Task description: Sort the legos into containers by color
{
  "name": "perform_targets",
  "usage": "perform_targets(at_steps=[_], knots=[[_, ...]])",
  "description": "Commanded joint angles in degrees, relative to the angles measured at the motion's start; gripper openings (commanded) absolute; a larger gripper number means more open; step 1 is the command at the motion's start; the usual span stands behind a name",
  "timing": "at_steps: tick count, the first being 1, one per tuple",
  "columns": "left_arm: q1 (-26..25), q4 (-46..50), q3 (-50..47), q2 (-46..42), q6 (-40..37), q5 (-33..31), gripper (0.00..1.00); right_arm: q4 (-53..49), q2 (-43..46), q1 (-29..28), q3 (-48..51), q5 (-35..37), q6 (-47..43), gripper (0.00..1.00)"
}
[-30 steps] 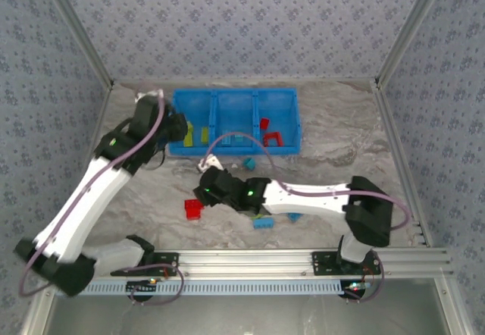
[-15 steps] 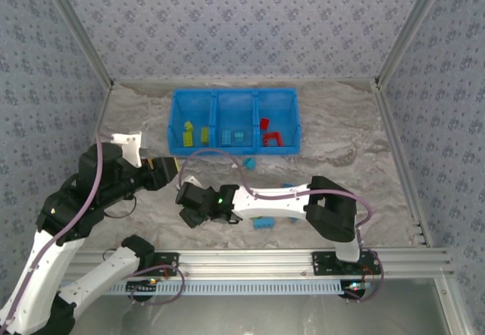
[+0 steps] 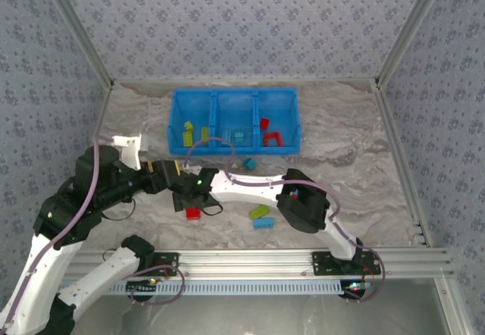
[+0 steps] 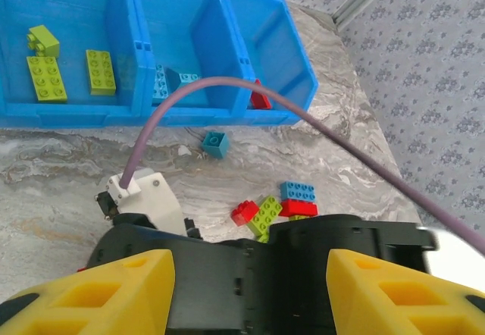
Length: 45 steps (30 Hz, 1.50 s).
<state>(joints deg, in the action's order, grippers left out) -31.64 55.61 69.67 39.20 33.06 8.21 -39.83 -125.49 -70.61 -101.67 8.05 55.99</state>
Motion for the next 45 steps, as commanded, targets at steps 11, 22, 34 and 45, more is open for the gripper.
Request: perform_targets(at_steps=[11,22,34,45], knots=[[-0.20,5.53,0.14,-2.22,0.04,-0.81,0.55,-4.79,-7.54,1.00,-4.06,-0.09,7.46,0.86],[-0.24,22.38,2.47,-7.14,5.80,0.46,0.55,-8.01,-9.23,1.35,-6.61,4.16,6.17,0.70],[-0.19,24.39,3.75,-8.27,7.80,2.03,0.56,-6.70,-1.68,0.87,-1.46,11.75,4.75,0.56],[-0.24,11.47,8.95,4.52,6.92,-0.11,0.54,-9.03,19.08,3.99,9.97,25.78,-0.53,0.51]])
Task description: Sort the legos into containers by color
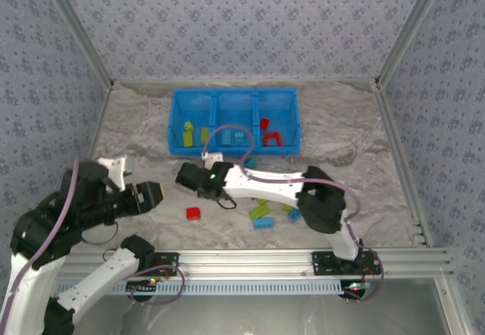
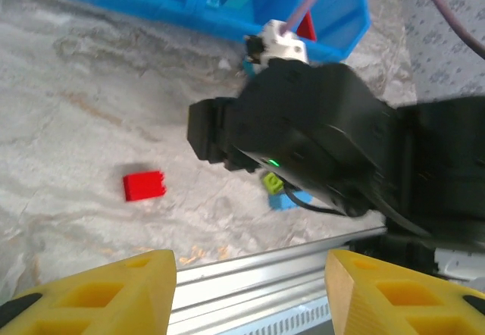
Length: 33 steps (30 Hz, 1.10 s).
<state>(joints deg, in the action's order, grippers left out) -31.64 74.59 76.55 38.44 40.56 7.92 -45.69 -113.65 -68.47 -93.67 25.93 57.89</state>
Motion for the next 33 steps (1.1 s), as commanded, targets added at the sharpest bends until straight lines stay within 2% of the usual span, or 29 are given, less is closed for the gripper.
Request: perform_targets(at_steps=[1,4,8,10,14,21,27,33], knots=[[-0.33,-9.90,2.44,7.61,-0.82,0.56,0.53,-3.18,9.69,2.81,3.28,8.64,-3.54,0.51],[-4.15,-18.78,2.82,13.88,-0.38,-2.12,0.53,-3.30,15.47,7.42,6.40,9.52,-7.84,0.51],[-16.12,-23.91,8.37,25.47,-2.49,-13.83,0.53,-2.59,19.95,15.94,9.48,7.54,-13.96,0.50],[-21.36,-25.29,12.40,31.78,-4.34,-18.79,0.53,-0.77,20.86,20.42,10.61,5.97,-18.51,0.50],[-27.08,-27.99,17.97,40.30,-5.73,-24.35,0.53,2.26,18.42,28.31,10.25,3.50,-27.97,0.50],[-28.22,-32.18,20.55,46.38,-6.01,-23.64,0.53,5.16,6.88,38.04,2.51,-4.05,-38.42,0.48],[-28.22,-32.45,20.13,46.62,-6.45,-23.57,0.53,4.55,-1.35,39.95,-6.29,-4.97,-42.97,0.47],[-28.21,-32.92,18.20,45.54,-6.30,-24.08,0.53,2.36,-7.76,41.49,-12.97,-4.28,-41.97,0.47]])
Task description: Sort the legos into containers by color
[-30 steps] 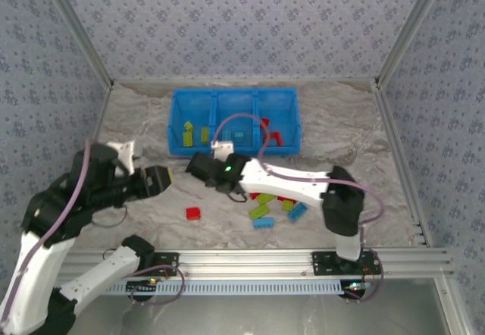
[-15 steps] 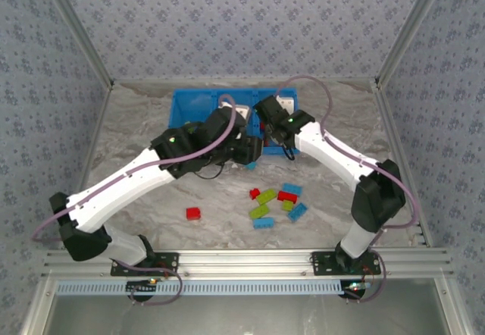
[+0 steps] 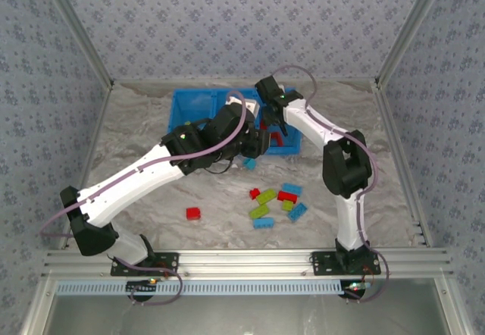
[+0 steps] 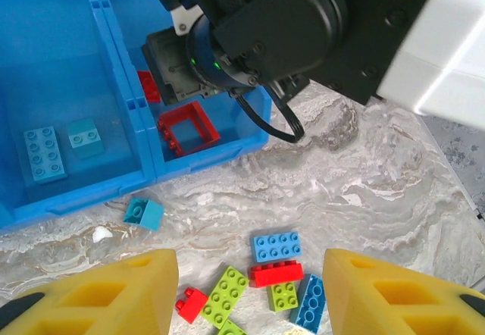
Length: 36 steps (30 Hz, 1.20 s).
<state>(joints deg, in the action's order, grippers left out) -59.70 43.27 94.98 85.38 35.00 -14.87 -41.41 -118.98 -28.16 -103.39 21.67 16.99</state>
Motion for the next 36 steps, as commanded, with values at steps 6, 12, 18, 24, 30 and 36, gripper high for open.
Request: perform_targets(at_steps=[6,12,18,24,30,36], knots=[[-0.13,-1.61,-0.45,-1.51,-0.90,-1.25,0.54,1.44,-6.49,3.72,-7.09,-5.01,1.69,0.48],[-0.78,-2.16,-1.55,-1.89,-1.60,-3.66,0.53,5.35,-9.24,5.63,-9.82,-11.93,2.26,0.49],[-5.22,-2.83,1.49,0.15,-5.25,-13.81,0.53,4.63,-12.61,7.09,-12.71,-14.90,4.92,0.50],[-9.81,0.01,9.26,6.74,-9.23,-20.61,0.53,5.24,-13.99,8.19,-12.97,-17.58,6.07,0.51],[-12.39,2.03,13.60,11.37,-10.98,-23.38,0.53,4.14,-16.80,9.19,-15.44,-20.28,7.14,0.53],[-12.67,2.56,13.21,12.65,-10.49,-22.65,0.53,3.04,-18.22,10.14,-17.78,-22.08,8.16,0.64]])
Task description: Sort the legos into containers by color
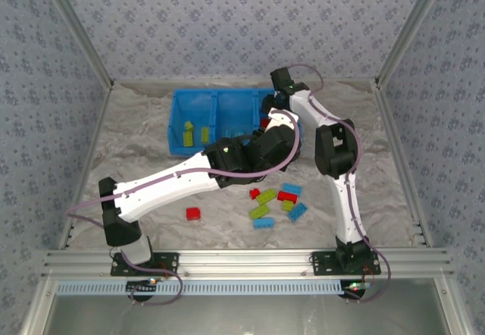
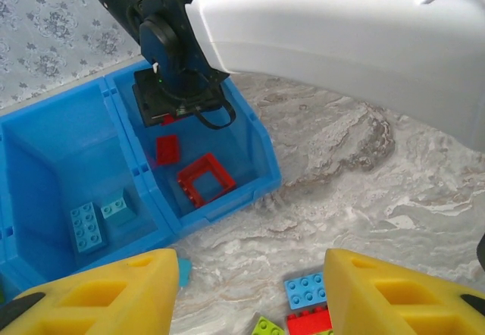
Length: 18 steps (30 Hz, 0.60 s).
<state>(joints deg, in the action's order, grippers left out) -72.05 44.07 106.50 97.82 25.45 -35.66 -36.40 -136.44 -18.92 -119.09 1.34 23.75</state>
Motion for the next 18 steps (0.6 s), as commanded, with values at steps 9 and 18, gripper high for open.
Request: perform_targets(at_steps=[9,18], knots=[[-0.37,2.15,-1.77,-1.04,1.61,-1.32,0.53,-0.50,5.11,0.23,0.08,-1.53,0.77,0.73],[-0.36,2.16,-4.98,-3.08,3.78,-1.08,0.53,-2.42,7.85,-0.11,-0.35,-0.88,1.30,0.78]])
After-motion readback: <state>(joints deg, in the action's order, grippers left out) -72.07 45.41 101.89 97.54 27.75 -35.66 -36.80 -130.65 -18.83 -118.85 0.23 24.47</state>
